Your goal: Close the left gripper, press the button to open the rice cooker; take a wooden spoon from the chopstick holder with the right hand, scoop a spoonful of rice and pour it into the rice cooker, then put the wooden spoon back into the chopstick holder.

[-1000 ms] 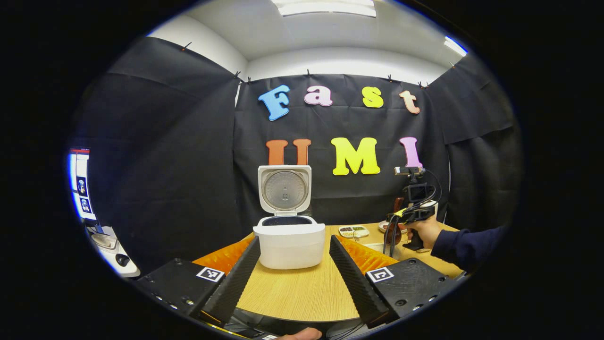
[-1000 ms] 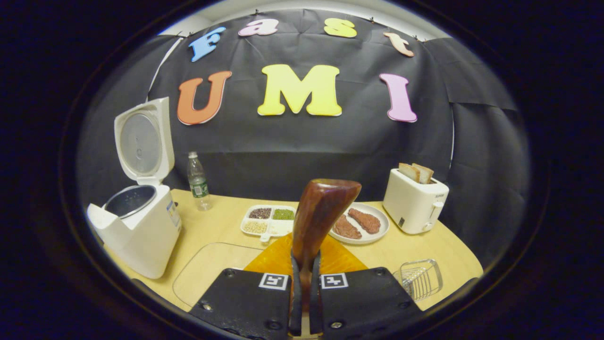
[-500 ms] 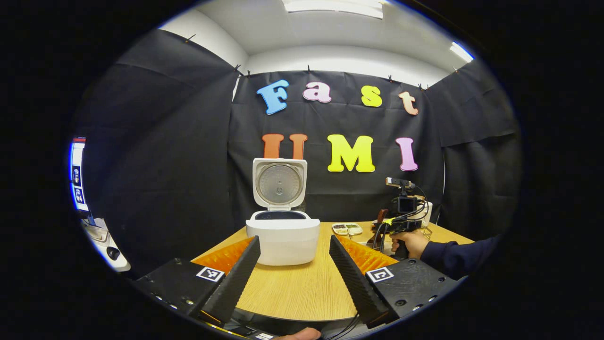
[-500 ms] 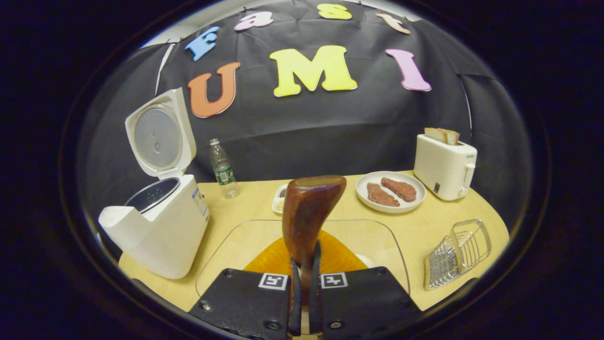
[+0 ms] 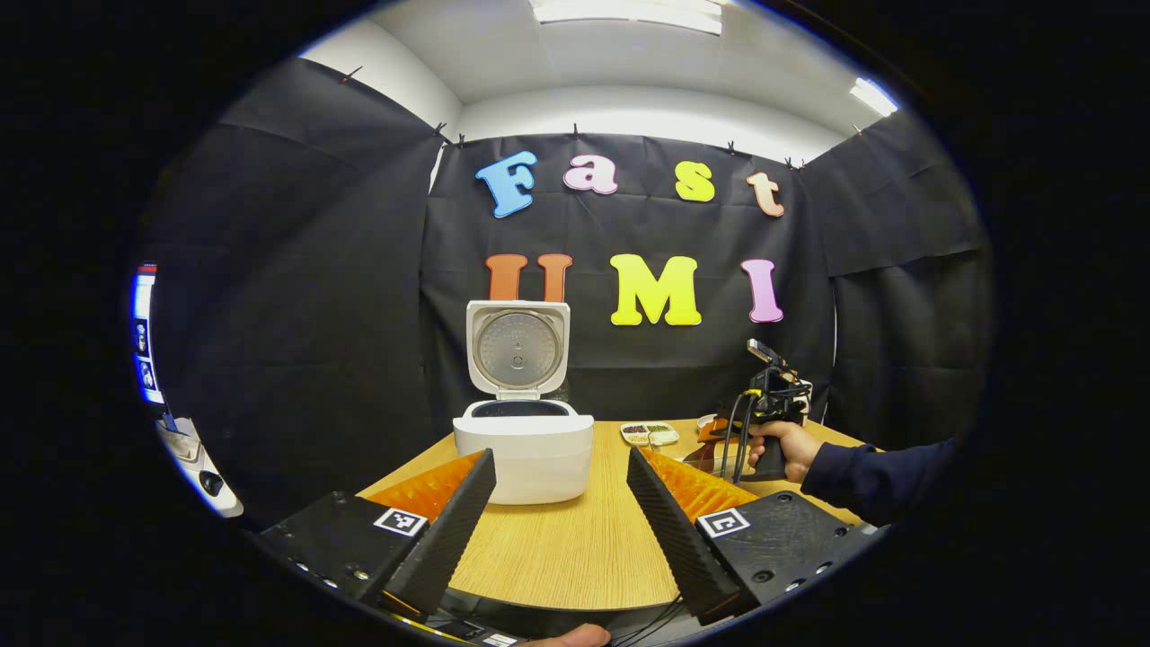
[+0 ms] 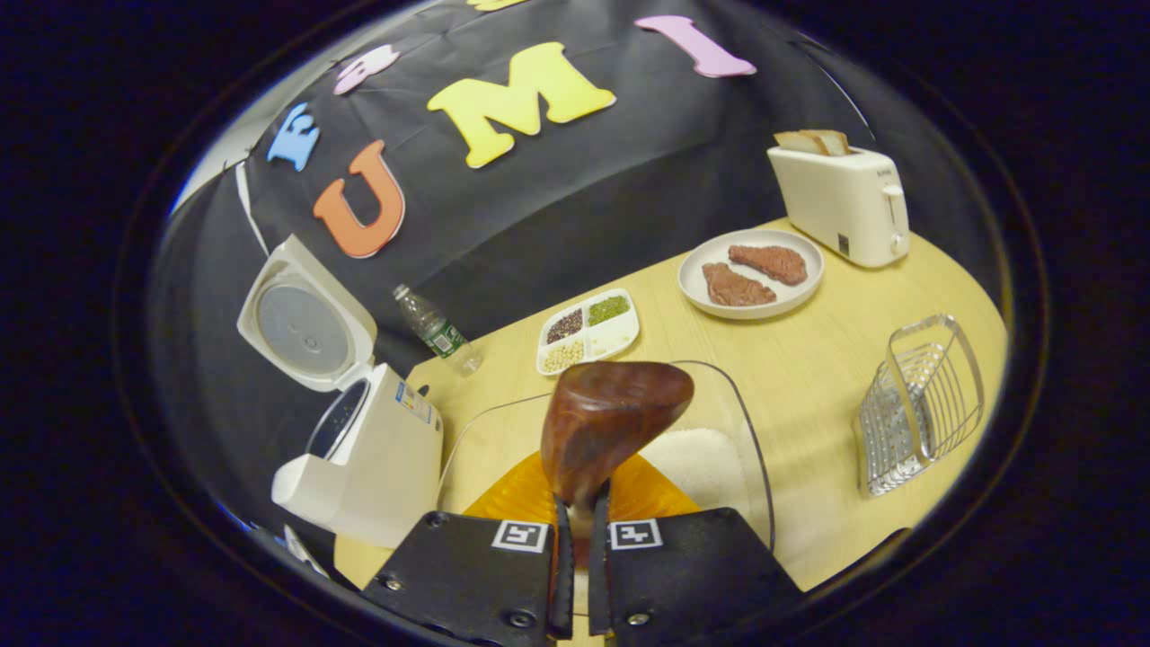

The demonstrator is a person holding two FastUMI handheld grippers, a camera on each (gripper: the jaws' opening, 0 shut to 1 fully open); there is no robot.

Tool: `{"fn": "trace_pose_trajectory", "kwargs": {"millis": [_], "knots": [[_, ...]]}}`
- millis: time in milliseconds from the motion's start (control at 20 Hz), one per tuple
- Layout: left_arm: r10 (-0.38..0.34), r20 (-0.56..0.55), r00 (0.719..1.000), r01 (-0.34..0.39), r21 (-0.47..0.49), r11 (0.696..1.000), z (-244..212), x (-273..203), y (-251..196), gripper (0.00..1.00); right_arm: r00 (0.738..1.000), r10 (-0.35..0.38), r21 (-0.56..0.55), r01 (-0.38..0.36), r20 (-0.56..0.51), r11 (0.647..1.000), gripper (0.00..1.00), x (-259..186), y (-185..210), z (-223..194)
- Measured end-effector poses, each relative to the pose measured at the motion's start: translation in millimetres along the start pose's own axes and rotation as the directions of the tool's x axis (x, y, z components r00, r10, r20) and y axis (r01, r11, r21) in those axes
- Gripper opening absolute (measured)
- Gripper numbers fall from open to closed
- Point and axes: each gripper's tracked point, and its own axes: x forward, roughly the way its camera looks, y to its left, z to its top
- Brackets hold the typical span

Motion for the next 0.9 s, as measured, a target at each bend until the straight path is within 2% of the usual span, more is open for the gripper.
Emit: {"fn": "trace_pose_trajectory", "kwargs": {"millis": [200, 350, 550, 700, 900], "knots": [[-0.007, 0.005, 1.0, 0.006, 0.008, 1.0, 2.0, -3.2, -3.5, 0.94, 0.999, 0.028, 0.073, -0.03, 0.037, 0.997, 0.12, -14.0, -4.8, 19.3], [0.011, 0.01, 1.0, -0.011, 0.016, 1.0, 2.9, -4.1, 3.2, 0.94, 0.989, 0.109, 0.176, -0.126, 0.105, 0.976, 0.12, -33.7, -1.1, 44.9], [0.023, 0.009, 1.0, -0.023, 0.007, 1.0, 2.7, -5.8, 8.6, 0.94, 0.966, 0.144, 0.259, -0.199, 0.216, 0.945, 0.12, -57.3, -13.2, 75.8], [0.029, 0.008, 1.0, -0.029, 0.009, 1.0, 3.0, -5.3, 11.8, 0.94, 0.943, 0.185, 0.334, -0.275, 0.277, 0.901, 0.11, -71.0, -15.9, 90.5], [0.039, 0.002, 0.999, -0.039, 0.016, 0.999, 2.4, -2.7, 13.9, 0.94, 0.927, 0.257, 0.425, -0.355, 0.272, 0.833, 0.11, -85.1, -6.4, 91.7]]}}
